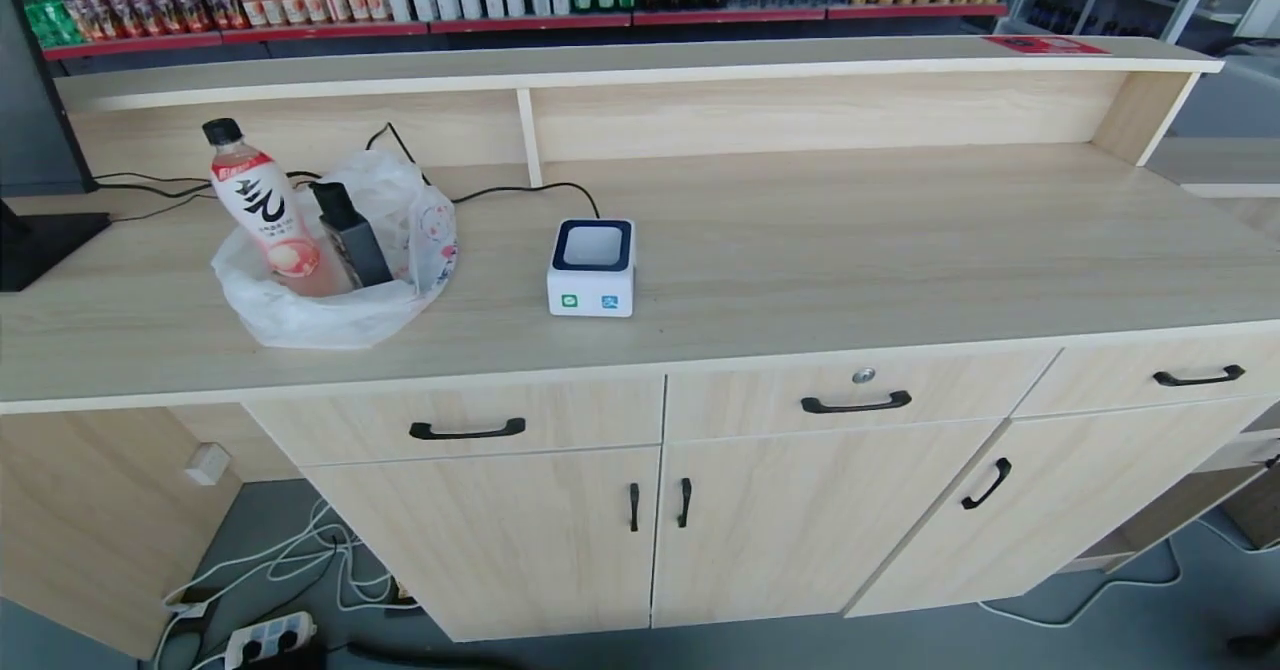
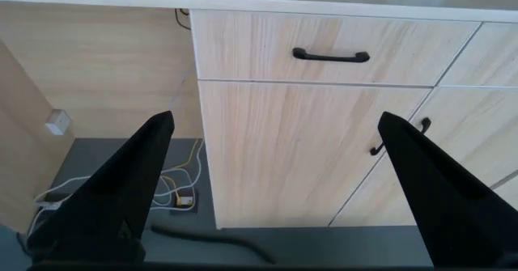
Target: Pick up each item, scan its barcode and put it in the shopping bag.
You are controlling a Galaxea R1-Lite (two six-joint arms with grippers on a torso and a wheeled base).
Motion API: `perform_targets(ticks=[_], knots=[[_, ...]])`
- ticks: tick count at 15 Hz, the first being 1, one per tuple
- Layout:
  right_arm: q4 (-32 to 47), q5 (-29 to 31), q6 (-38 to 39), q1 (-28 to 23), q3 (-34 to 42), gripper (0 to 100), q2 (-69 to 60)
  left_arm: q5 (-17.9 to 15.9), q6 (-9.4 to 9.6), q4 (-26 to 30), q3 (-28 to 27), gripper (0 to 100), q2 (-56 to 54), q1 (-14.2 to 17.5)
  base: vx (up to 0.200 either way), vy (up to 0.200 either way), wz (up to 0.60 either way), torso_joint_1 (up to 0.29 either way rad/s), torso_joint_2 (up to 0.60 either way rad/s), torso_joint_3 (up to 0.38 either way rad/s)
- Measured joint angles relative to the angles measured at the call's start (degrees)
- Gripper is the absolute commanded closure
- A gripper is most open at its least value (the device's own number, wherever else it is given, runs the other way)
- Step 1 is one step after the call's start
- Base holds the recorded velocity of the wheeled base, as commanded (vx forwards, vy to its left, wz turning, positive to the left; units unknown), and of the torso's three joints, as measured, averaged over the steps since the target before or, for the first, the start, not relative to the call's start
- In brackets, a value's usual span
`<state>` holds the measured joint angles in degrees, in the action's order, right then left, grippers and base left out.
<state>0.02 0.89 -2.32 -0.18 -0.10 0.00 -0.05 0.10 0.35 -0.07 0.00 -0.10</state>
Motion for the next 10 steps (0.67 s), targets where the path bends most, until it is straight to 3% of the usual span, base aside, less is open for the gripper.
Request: perform_targets(ticks=[1,4,8,10], knots=[[0.0,0.0,-0.9,0.0,0.0,0,0.0,0.0,-0.02,0.0,0.0,0,0.0,0.0,0.0,0.0,0.0,0.0,0.0,0.0],[-0.1,0.0,-1.2,0.0,0.0,0,0.0,0.0,0.0,0.0,0.0,0,0.0,0.0,0.0,0.0,0.6,0.009,-0.01,0.004],[-0.1,0.0,-1.2,0.0,0.0,0,0.0,0.0,0.17,0.0,0.0,0,0.0,0.0,0.0,0.0,0.0,0.0,0.0,0.0],[0.0,0.0,-1.0,0.0,0.0,0,0.0,0.0,0.2,0.0,0.0,0,0.0,0.0,-0.2,-0.2,0.0,0.007,0.01,0.0]])
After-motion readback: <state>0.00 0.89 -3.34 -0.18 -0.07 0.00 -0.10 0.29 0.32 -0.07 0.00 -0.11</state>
